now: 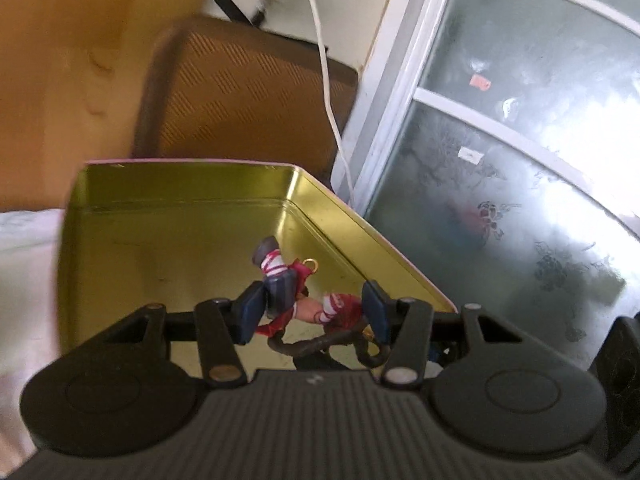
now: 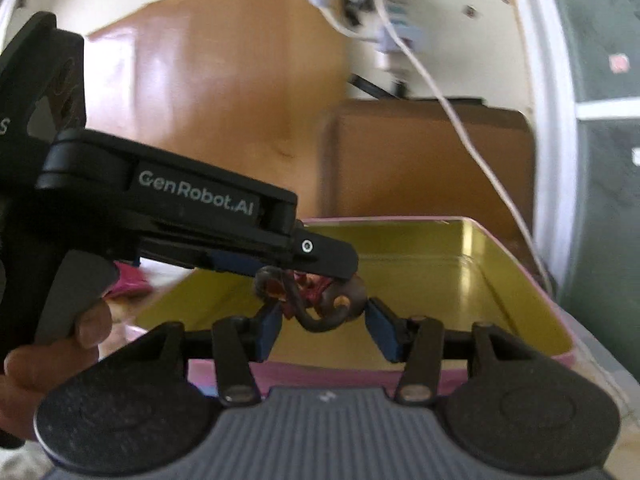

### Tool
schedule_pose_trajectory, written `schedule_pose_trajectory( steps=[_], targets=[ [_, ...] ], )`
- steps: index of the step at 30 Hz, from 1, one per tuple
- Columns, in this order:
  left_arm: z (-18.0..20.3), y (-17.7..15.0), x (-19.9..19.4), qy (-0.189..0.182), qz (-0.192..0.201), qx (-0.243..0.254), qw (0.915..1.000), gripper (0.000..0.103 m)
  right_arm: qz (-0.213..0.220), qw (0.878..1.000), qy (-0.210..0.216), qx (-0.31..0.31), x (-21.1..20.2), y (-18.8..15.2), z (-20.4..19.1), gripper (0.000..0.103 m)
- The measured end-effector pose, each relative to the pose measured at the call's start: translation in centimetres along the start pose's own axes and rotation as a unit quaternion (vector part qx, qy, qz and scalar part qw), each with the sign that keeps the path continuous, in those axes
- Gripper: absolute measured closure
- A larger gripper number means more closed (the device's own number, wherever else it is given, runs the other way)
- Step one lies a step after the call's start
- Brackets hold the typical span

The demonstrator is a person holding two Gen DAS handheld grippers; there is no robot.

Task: Organize rigid objects
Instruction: 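Carry the toy figure into the pink tin and open the right tool, then move the right tool back to the blue lighter and grasp it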

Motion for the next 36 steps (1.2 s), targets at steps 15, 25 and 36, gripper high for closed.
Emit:
schedule_pose_trajectory(
  steps=[15,25,36],
  targets=[
    [-1.2,-0.5,-4.2,0.166,-0.008,0.056,0.9846,0.041,0.045,0.996,-0.045,0.059,-3.0,0.1,2.2,0.053],
    [-4.0,-2.8,-11.7,0.239,-0.001,0.065,0.9689,0.039,0.058,0.997,0.006,0.055,-6.9,0.1,-4.0,0.054],
    [-9.7,-5.2,-18.3,0.307,0.018,0.032,0.951,0.035,-0.001,0.996,0.081,0.033,-6.6,-2.1,-12.4,0.054]
  ],
)
Point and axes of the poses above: each gripper's, at about its wrist camera, not at the fingertips, and x roughly the way its jaws point, z to its right, y to its top, the point moved 8 cm from there along x, roughly the way its jaws point, and after that the axes turned 2 degrees about z, right-handed, at the moved point
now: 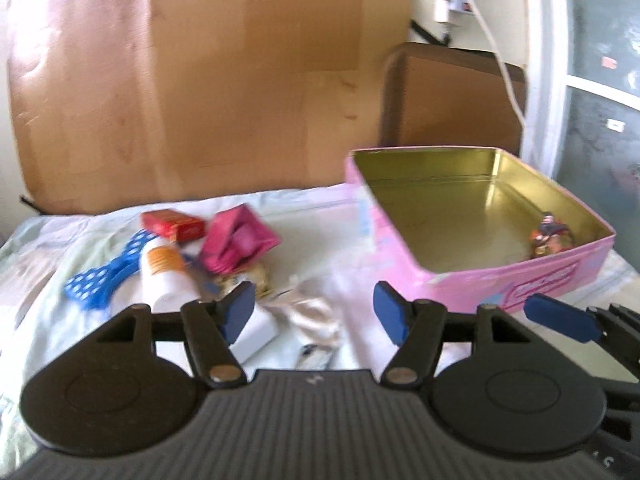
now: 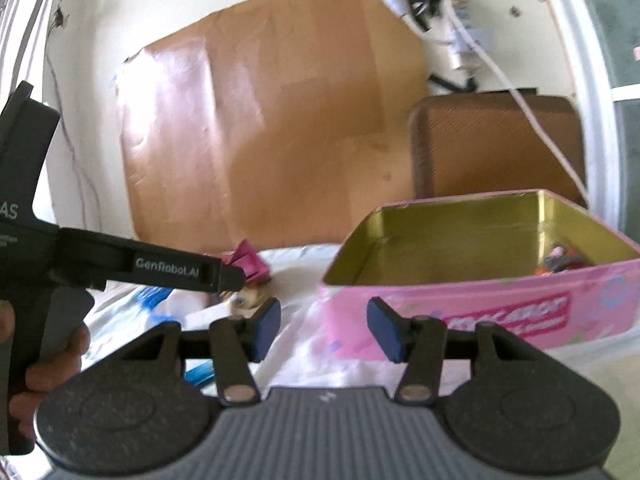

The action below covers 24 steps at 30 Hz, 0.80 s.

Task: Organize rigid objects
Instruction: 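Move the right tool back to the blue lighter and grasp it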

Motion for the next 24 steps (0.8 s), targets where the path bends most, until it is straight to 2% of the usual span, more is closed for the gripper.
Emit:
schedule_pose_trajectory(
  steps=[16,20,24],
  targets=[
    [-7.2,-3.3,1.5,0.044,-0.021,-0.053,0.9974,0.034,-0.062,0.997,0.034,-0.033,2.7,-2.6,-5.6,0.052],
    [-9.2,-4.1,1.9,0.048,-0.028,-0.079,0.9953,0.034,-0.086,0.995,0.043,-0.029,3.9,-3.4,-6.7,0.047],
    [-10.8,-4.6,1.9,0.051,-0.032,-0.1,0.9932,0.034,-0.115,0.992,0.052,-0.023,5.8,-4.5,-8.0,0.045]
  ],
)
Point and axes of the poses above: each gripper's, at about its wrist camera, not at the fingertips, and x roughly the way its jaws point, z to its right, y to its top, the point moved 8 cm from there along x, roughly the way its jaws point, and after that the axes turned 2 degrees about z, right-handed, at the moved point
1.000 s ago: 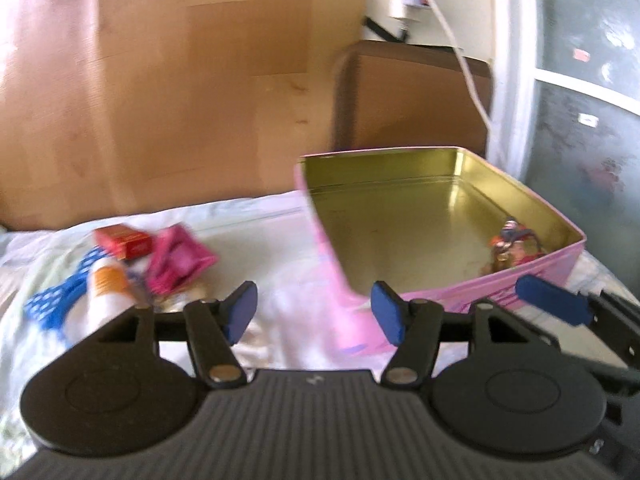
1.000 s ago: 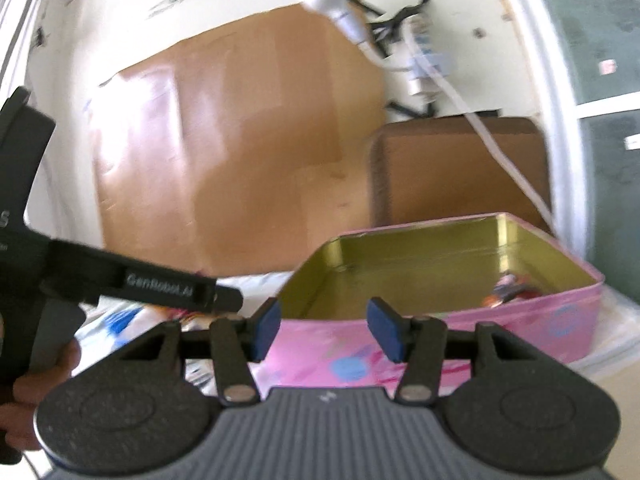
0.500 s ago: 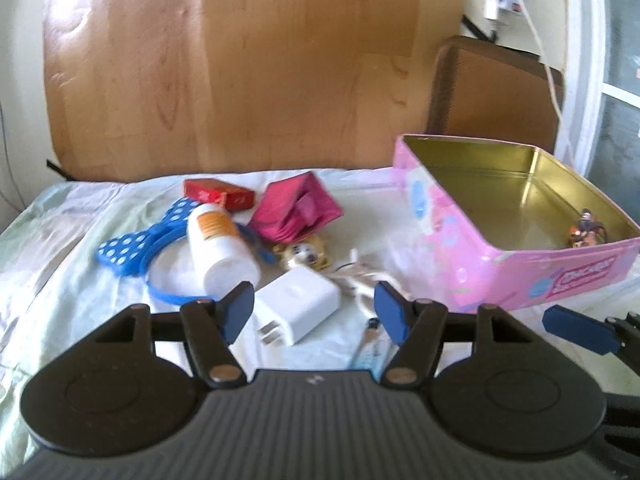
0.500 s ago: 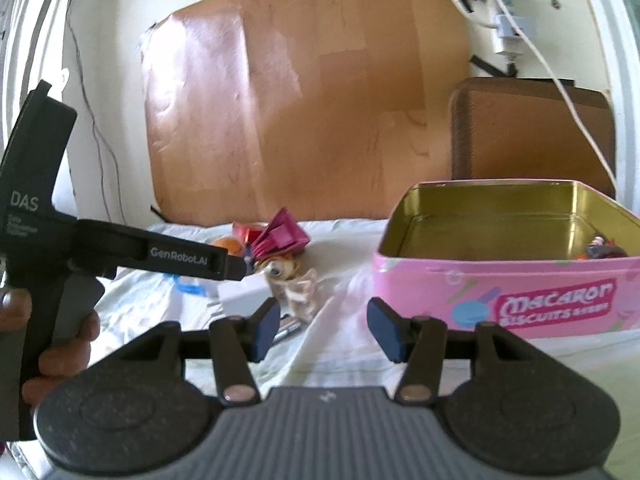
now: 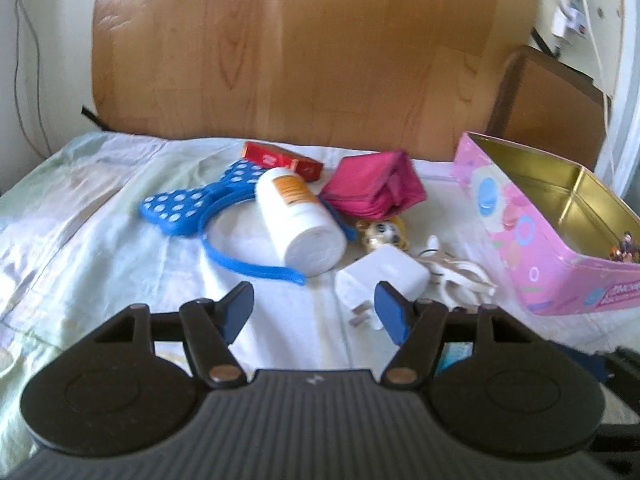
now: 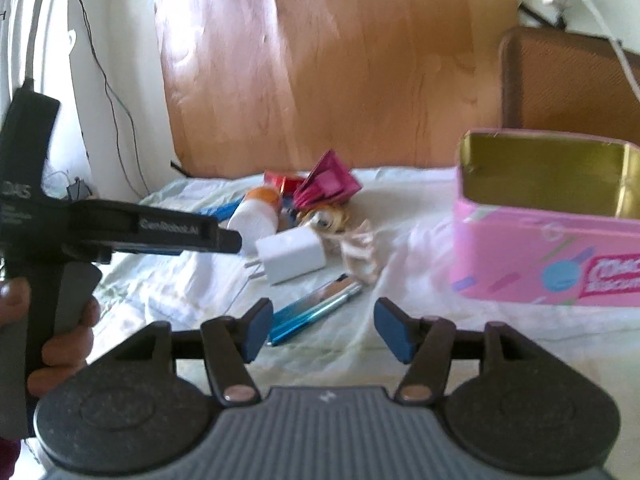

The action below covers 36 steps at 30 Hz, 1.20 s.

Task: Organize rigid objects
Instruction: 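Move the right tool back to the blue lighter and grasp it, then carry the blue lighter over the pink tin with the right tool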

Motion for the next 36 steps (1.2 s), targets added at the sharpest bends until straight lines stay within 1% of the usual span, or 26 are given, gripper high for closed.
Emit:
schedule_pose_trajectory(
  steps=[4,7,9,10,11,13,17,18,20,21,23,26,27,28,29,30,32,34,36],
  targets=[
    [-0.7,-0.3,-0.2,-0.004,0.0,-0.009,1.0,0.034,-0.032,0.999,0.012,0.008,2.5,-0.3,-1.2,0.044],
    [-0.8,-0.4,-0.2,-0.01,-0.002,-0.008,0.9999,0.034,-0.043,0.999,0.0,-0.01,4.0,-0.2,-1.9,0.045],
    [-0.3,-0.6,-0.2,-0.02,-0.007,-0.003,0.9998,0.034,-0.046,0.999,-0.006,-0.027,4.1,-0.2,-1.9,0.056],
    [-0.1,-0.7,-0.1,-0.025,-0.009,0.0,0.9996,0.034,-0.045,0.998,-0.007,-0.032,3.9,-0.2,-1.7,0.068],
    [0.3,-0.8,-0.1,-0.032,-0.012,0.004,0.9994,0.034,-0.044,0.998,-0.011,-0.039,3.6,-0.3,-1.4,0.075],
    [1.2,-1.2,0.1,-0.049,-0.022,0.01,0.9985,0.034,-0.044,0.998,-0.01,-0.035,2.7,-0.4,-0.6,0.079],
    [4.0,-2.2,0.4,-0.101,-0.051,0.017,0.9934,0.034,-0.04,0.999,-0.004,-0.014,0.7,-1.1,1.0,0.079],
    [4.6,-2.5,0.5,-0.113,-0.061,0.015,0.9916,0.034,-0.04,0.999,0.003,0.002,0.5,-1.2,1.2,0.079],
    [5.6,-3.2,1.1,-0.136,-0.091,-0.002,0.9865,0.034,-0.039,0.998,0.026,0.053,0.2,-1.3,2.1,0.079],
    [5.8,-3.4,1.3,-0.143,-0.099,-0.01,0.9847,0.033,-0.038,0.996,0.036,0.073,0.1,-1.3,2.5,0.079],
    [6.2,-3.5,1.2,-0.135,-0.097,-0.008,0.9859,0.033,-0.036,0.992,0.059,0.102,-0.2,-1.5,2.9,0.079],
    [6.8,-3.5,1.3,-0.148,-0.104,-0.026,0.9831,0.035,-0.031,0.989,0.085,0.117,-0.5,-1.6,2.8,0.079],
    [7.0,-3.4,1.3,-0.15,-0.105,-0.028,0.9827,0.045,-0.026,0.988,0.092,0.119,-0.7,-1.5,2.7,0.079],
    [7.2,-3.5,1.2,-0.155,-0.106,-0.03,0.9817,0.06,-0.019,0.988,0.099,0.118,-1.0,-1.4,2.6,0.079],
    [7.4,-3.4,1.2,-0.148,-0.106,-0.03,0.9828,0.063,-0.013,0.988,0.098,0.116,-1.2,-1.3,2.5,0.079],
    [7.6,-3.2,1.2,-0.149,-0.103,-0.032,0.9829,0.064,-0.007,0.99,0.093,0.108,-1.4,-1.2,2.6,0.079],
    [8.1,-2.4,0.8,-0.16,-0.089,-0.042,0.9823,0.071,0.009,0.991,0.086,0.101,-2.2,-0.8,3.0,0.079],
    [8.9,-1.0,0.3,-0.172,-0.072,-0.042,0.9816,0.084,0.028,0.991,0.079,0.105,-2.8,-0.3,3.8,0.079],
    [10.3,0.3,-0.3,-0.199,-0.061,-0.038,0.9774,0.084,0.057,0.99,0.069,0.105,-3.6,0.6,4.8,0.079]
  ],
)
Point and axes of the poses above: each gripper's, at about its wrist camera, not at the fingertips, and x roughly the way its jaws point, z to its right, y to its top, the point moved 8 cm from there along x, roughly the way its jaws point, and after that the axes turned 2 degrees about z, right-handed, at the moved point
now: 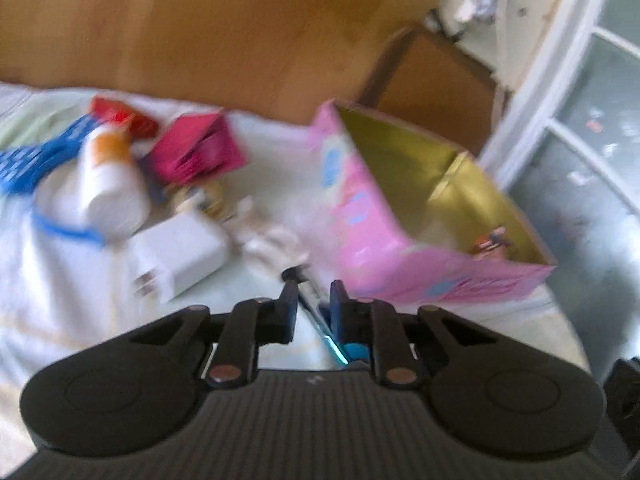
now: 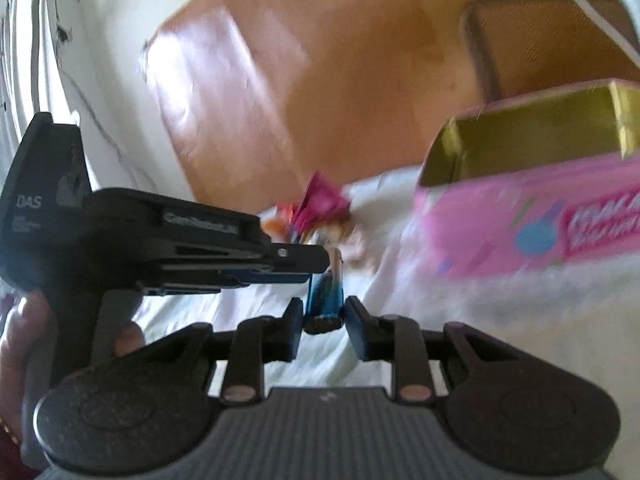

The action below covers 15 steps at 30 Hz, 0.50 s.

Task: Organize rigid objects
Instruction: 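Carry the blue lighter over the pink tin with the right tool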

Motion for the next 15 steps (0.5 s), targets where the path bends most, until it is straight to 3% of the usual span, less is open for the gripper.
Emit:
schedule_pose_trajectory(
  steps=[2,6,11,15],
  targets=[
    [2.0,1.0,0.3,-0.025,0.001,0.009,0.9997,0.084,0.03,1.0,-0.004,-0.003,-0.8,1.5,0.5,0.082],
    [5.1,2.4,0.9,-0.039,0.006,0.036,0.9986,0.082,0.064,0.997,-0.026,-0.028,-2.0,4.1,1.4,0.089],
    [5.0,2.5,0.6,-0.017,0.01,0.054,0.9983,0.081,0.001,0.997,-0.038,-0.062,-2.3,3.2,3.8,0.087],
    [3.7,0.2,1.6,-0.011,-0.033,0.051,0.9981,0.081,-0.026,0.995,-0.055,-0.074,-3.8,1.5,5.3,0.078]
  ],
)
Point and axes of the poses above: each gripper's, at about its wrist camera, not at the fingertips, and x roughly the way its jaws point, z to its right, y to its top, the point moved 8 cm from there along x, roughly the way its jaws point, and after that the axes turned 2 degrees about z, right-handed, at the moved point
